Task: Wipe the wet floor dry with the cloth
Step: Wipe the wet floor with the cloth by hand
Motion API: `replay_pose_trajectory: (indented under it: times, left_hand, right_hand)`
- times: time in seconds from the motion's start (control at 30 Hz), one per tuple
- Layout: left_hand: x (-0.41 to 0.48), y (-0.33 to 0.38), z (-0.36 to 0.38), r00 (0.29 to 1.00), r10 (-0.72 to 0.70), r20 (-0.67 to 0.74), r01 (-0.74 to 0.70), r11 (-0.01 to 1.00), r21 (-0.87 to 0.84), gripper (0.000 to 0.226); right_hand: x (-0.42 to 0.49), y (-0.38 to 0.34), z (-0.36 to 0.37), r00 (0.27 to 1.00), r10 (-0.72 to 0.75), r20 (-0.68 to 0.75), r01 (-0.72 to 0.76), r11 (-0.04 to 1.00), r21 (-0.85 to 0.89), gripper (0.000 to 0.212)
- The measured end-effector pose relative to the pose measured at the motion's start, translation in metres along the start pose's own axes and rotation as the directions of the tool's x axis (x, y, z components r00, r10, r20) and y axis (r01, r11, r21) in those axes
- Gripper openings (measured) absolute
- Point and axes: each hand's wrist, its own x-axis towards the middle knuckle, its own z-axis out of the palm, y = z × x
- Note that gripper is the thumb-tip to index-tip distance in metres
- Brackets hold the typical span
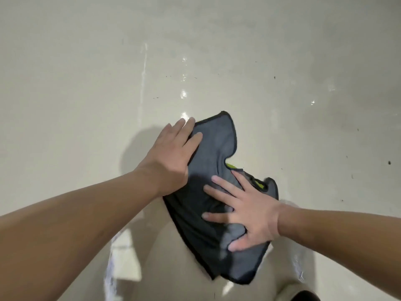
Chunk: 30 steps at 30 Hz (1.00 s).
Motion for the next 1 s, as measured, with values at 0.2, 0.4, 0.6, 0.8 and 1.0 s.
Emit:
replay_pose_trajectory:
  times: [0.2,0.4,0.6,0.8,1.0]
  left_hand:
    - [0.033,0.039,0.008,0.993,0.114,-0.017,-0.114,0.993,0.026,0.082]
    - [0.029,0.046,0.003,0.995,0.070,0.071,-0.073,0.997,0.037,0.084]
    - [0.001,0.016,-0.004,0.992,-0.127,0.009,0.126,0.991,0.034,0.086]
    - [-0.012,-0.007,-0.032,0.919,-0.384,0.091,0.386,0.922,-0.009,0.088]
    - [0.002,-0.003,-0.096,0.881,-0.395,0.258,0.364,0.917,0.162,0.079]
  right_hand:
    - [-0.103,0.057,0.021,0.683,0.658,0.317,-0.725,0.665,0.181,0.111]
    - [-0.023,0.065,-0.001,0.045,0.867,0.496,-0.908,-0.171,0.381,0.104]
    - [0.083,0.085,-0.042,0.078,0.910,0.407,-0.859,-0.146,0.491,0.096]
    - [0.144,0.089,-0.082,0.761,0.626,0.170,-0.622,0.630,0.465,0.096]
    - [0.096,0.165,-0.127,0.828,0.551,-0.105,-0.288,0.579,0.762,0.059]
